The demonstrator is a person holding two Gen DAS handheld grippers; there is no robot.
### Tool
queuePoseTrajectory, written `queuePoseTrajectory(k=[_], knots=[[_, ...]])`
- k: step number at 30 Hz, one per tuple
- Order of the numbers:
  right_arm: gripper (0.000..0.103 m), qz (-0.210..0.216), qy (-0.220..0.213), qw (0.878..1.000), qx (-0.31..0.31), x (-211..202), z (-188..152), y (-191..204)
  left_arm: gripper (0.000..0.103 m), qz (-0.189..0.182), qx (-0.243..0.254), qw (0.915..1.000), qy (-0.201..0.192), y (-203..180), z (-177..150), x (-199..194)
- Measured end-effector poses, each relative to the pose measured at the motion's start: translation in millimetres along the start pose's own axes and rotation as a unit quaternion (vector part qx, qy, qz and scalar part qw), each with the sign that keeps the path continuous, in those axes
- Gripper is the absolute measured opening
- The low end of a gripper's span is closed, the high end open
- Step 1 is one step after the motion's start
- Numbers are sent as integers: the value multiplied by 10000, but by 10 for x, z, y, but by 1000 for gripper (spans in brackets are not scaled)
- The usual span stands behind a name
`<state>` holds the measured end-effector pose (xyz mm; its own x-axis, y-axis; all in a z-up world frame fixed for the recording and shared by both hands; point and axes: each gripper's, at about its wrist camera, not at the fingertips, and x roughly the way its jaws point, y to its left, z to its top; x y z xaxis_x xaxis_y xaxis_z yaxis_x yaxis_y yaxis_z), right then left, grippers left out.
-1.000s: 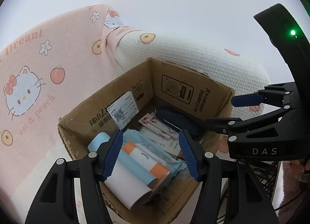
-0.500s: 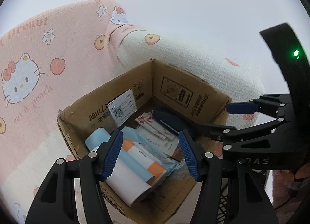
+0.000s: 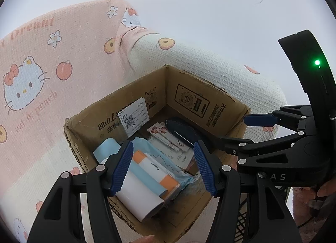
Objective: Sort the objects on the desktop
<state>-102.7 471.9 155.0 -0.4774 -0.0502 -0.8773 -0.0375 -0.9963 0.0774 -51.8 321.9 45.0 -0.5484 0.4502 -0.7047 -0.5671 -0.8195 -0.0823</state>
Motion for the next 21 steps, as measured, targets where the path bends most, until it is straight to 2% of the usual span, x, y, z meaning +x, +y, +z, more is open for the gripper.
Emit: queuePoseTrajectory(k=[10, 15, 17, 19, 21], knots=[[66, -26, -29, 10000, -17, -8, -15, -6, 65, 32, 35, 10000, -61, -15, -2, -27], [67, -179, -213, 9995, 129, -77, -6, -54, 72, 584, 108, 9981, 173, 57, 38, 1], [85, -503, -458, 9973, 278, -157, 10, -99, 74, 618, -94, 9979, 149, 151, 44, -19], [95, -776, -735, 9938, 299, -248, 17, -108, 79, 339, -499, 9980, 199, 294, 55, -39], [96, -832, -848, 9927, 207, -303, 24, -83, 80, 186, -753, 9966, 286, 393, 60, -47]])
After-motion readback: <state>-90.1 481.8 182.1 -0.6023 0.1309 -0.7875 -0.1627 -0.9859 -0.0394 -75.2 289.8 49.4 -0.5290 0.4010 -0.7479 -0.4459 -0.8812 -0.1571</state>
